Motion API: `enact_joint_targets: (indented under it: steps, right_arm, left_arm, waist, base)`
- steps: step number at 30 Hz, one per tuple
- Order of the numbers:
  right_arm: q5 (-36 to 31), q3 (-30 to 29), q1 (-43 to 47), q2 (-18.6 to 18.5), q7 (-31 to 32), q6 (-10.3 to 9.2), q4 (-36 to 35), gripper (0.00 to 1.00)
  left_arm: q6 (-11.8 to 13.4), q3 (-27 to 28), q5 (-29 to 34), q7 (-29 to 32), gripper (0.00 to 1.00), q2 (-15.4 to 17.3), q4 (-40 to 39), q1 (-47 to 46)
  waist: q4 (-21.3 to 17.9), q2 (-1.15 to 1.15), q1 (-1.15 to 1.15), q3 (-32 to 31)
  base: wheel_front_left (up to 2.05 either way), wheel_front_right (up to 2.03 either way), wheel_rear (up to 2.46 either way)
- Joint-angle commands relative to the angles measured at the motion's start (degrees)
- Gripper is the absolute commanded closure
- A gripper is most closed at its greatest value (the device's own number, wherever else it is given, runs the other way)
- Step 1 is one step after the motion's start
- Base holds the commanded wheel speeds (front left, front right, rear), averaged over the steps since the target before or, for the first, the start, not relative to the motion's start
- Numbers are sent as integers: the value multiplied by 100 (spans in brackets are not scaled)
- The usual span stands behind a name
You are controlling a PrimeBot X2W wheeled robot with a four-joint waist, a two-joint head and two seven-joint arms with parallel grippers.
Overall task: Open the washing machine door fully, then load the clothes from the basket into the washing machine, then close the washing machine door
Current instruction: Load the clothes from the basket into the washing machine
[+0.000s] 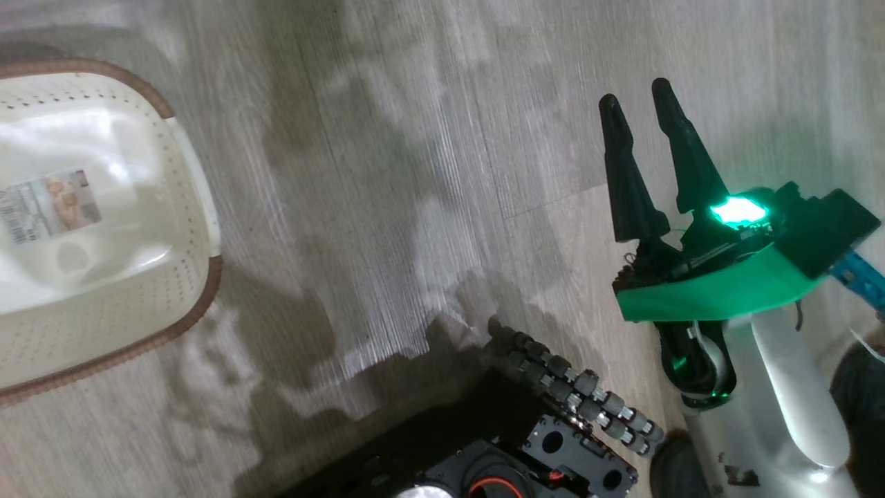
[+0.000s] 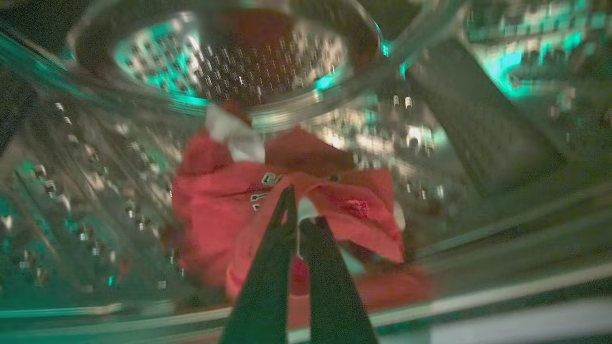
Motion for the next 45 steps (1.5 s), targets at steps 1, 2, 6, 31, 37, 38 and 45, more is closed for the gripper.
enact_joint_targets:
  steps: [1, 2, 6, 31, 37, 38, 45]
  right_arm:
    - [65, 89, 119, -32, -53, 0, -211, 0]
    - [75, 92, 134, -32, -53, 0, -223, 0]
    - [127, 117, 156, -32, -53, 0, -255, 0]
    - [-151, -116, 128, -32, -53, 0, -258, 0]
    - [-391, -299, 202, -32, -53, 0, -235, 0]
    - [-439, -333, 222, -32, -53, 0, -232, 0]
    - [-755, -544, 353, -32, -53, 0, -165, 0]
  left_arm:
    - [55, 222, 84, -290, 100, 288, -107, -204]
    - [63, 250, 102, -482, 100, 288, -58, -238]
    - [68, 372, 65, -1081, 100, 267, 221, -290]
    - [26, 491, -501, -2044, 0, -253, 365, 381]
    - [351, 714, -762, -2834, 0, -576, -530, 1572]
    - [427, 765, -807, -2975, 0, -636, -735, 1813]
    - [999, 1042, -982, -3887, 0, -1076, -2394, 3698]
  waist:
    - [-82, 0, 0, 106]
    - [-104, 0, 0, 148]
    - [-158, 0, 0, 283]
    - [328, 0, 0, 41]
    - [667, 0, 0, -324]
    - [732, 0, 0, -389]
    - [1184, 0, 0, -901]
  base:
    - [0, 0, 0]
    - [0, 0, 0]
    - [0, 0, 0]
    - [0, 0, 0]
    - [0, 0, 0]
    - [0, 0, 0]
    - [0, 0, 0]
